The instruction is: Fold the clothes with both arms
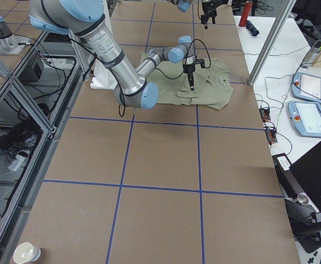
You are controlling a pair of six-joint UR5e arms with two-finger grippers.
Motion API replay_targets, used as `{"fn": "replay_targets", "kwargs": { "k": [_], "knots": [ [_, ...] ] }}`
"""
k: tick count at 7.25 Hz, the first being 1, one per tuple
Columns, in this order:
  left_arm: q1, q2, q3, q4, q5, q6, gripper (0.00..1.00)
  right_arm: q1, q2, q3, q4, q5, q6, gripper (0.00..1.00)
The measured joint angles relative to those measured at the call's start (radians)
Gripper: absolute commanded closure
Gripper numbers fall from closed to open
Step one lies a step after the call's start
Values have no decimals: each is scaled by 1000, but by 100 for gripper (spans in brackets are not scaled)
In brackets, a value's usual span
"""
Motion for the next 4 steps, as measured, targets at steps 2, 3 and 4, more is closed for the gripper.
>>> {"fn": "replay_targets", "kwargs": {
  "k": [2, 3, 4],
  "knots": [
    [0, 1, 0, 0, 0, 1, 0, -7, 7, -20, 2, -13, 0, 52],
    [0, 1, 0, 0, 0, 2, 0, -9, 8, -25, 2, -16, 0, 52],
    [1, 1, 0, 0, 1, 2, 0, -10, 8, -28, 3, -18, 0, 52]
  ]
}}
